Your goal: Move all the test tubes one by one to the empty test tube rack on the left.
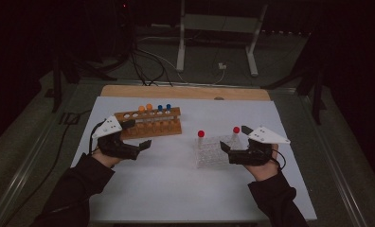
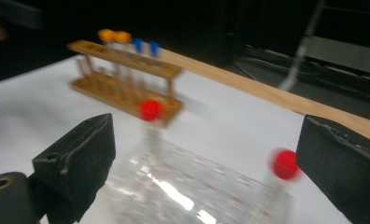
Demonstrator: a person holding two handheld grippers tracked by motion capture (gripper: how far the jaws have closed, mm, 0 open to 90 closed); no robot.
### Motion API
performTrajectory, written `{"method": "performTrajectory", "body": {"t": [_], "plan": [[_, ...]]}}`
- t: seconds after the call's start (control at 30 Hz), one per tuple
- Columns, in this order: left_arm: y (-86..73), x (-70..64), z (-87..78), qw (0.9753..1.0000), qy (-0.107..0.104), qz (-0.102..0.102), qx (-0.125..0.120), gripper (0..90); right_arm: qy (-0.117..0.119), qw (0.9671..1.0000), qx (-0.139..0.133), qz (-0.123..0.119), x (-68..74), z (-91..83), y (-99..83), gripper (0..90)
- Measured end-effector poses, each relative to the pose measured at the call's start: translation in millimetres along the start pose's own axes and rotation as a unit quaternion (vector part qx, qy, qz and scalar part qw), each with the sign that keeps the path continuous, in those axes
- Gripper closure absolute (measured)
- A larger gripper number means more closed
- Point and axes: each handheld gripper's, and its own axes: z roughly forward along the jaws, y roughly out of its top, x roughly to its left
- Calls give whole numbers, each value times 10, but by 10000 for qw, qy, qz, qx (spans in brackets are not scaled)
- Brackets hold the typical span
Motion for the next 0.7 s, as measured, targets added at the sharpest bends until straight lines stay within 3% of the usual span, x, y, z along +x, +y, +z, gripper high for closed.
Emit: {"method": "performTrajectory", "body": {"t": [0.27, 0.47, 0.7], "plan": [[-71, -129, -28, 9997, -227, -26, 11, 22, -415, 9983, 344, 219, -246, 53, -190, 87], [-114, -178, -28, 9996, -270, -24, 55, 22, -612, 9952, 636, 427, -357, 137, -309, 176], [-138, -183, -21, 9996, -261, -41, 71, 22, -615, 9927, 895, 526, -399, 223, -375, 409]]}}
